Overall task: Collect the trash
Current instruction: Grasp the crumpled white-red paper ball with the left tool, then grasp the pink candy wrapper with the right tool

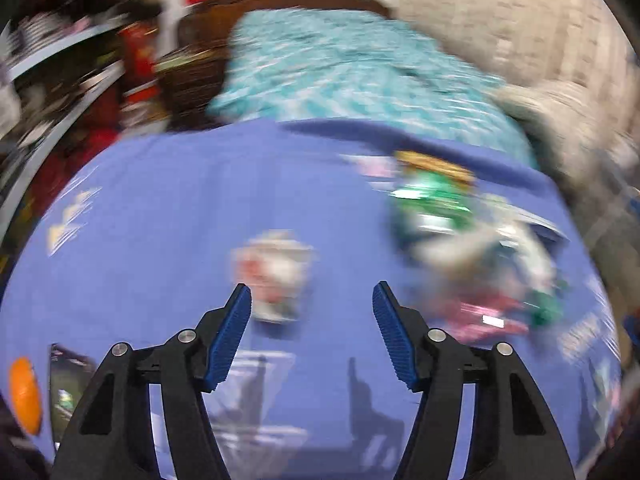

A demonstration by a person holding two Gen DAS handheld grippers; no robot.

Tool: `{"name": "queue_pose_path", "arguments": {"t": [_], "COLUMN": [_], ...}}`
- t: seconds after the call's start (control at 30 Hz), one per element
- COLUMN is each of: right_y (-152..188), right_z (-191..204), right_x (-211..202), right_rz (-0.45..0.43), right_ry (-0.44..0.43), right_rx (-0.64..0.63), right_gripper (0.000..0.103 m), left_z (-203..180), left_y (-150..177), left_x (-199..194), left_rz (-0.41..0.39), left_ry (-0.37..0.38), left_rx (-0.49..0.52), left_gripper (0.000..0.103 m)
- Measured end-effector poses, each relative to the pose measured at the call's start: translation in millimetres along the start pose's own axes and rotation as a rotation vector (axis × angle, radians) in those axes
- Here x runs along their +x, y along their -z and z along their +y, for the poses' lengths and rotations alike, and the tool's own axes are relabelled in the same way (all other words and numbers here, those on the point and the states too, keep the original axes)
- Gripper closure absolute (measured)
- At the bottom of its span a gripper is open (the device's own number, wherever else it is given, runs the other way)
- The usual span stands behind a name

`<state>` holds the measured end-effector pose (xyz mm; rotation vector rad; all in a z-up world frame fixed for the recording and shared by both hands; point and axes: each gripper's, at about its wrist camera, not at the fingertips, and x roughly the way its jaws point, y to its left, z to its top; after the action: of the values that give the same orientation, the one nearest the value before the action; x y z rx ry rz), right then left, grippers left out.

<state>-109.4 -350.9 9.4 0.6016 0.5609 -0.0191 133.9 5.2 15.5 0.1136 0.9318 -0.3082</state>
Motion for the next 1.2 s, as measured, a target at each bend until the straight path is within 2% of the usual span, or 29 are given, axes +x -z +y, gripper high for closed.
{"name": "queue_pose_path", "arguments": {"t": [0.1,0.17,0.27,0.33,0.37,0.47,0.5,0.53,0.63,0.77,0.83,0.9,0.93,0.97,1.07,1.2], "right_y": [-17.9,-34.0,-63.1,-80.3,-86.2,-90.4,-85.1,-77.9,-45.7,3.6,29.7,49.8,53.8,57.5,61.5,70.8], "right_z": [57.9,87.3,117.8,126.7,127.8,126.8,129.9,132.9,143.2,160.8,167.1,170.5,169.4,166.2,145.8,117.6], "right_x": [53.9,90.0,146.8,185.5,204.3,238.4,241.8,243.4,223.0,167.9,140.2,109.8,100.6,89.2,69.4,54.1], "right_rz": [0.1,0.152,0.232,0.275,0.301,0.383,0.4,0.42,0.457,0.477,0.49,0.457,0.431,0.388,0.281,0.237], "right_ry": [-0.091,-0.126,-0.124,-0.074,-0.052,-0.039,-0.04,-0.038,-0.095,-0.269,-0.344,-0.395,-0.396,-0.378,-0.277,-0.242], "right_rx": [-0.111,-0.157,-0.202,-0.234,-0.243,-0.241,-0.248,-0.267,-0.291,-0.318,-0.33,-0.351,-0.357,-0.359,-0.317,-0.194], "right_gripper": [0.052,0.052,0.053,0.053,0.053,0.053,0.054,0.055,0.056,0.056,0.056,0.056,0.054,0.049,0.046,0.045], "left_z": [21.7,26.4,27.8,32.1,35.1,40.5,42.3,48.0,55.7,59.8,61.2,60.1,57.9,55.8,45.5,38.2], "left_y": [-7.9,-12.5,-14.2,-10.1,-9.3,-0.9,1.8,6.9,24.5,50.8,65.6,75.7,80.5,84.6,97.2,106.0], "left_x": [24.7,38.1,58.2,70.3,74.1,69.9,67.1,62.0,42.4,16.0,4.4,-3.3,-5.8,-7.7,-12.4,-18.5], "left_rz": [0.036,0.048,0.086,0.116,0.122,0.103,0.107,0.121,0.119,0.127,0.136,0.134,0.137,0.143,0.158,0.155], "left_ry": [0.038,0.049,0.071,0.085,0.106,0.154,0.182,0.247,0.384,0.516,0.568,0.571,0.57,0.571,0.567,0.552], "left_rx": [-0.058,-0.063,-0.088,-0.113,-0.12,-0.134,-0.143,-0.176,-0.23,-0.272,-0.298,-0.3,-0.298,-0.296,-0.272,-0.231], "left_gripper": [0.033,0.032,0.033,0.036,0.047,0.057,0.058,0.058,0.059,0.059,0.059,0.059,0.059,0.059,0.059,0.059]}}
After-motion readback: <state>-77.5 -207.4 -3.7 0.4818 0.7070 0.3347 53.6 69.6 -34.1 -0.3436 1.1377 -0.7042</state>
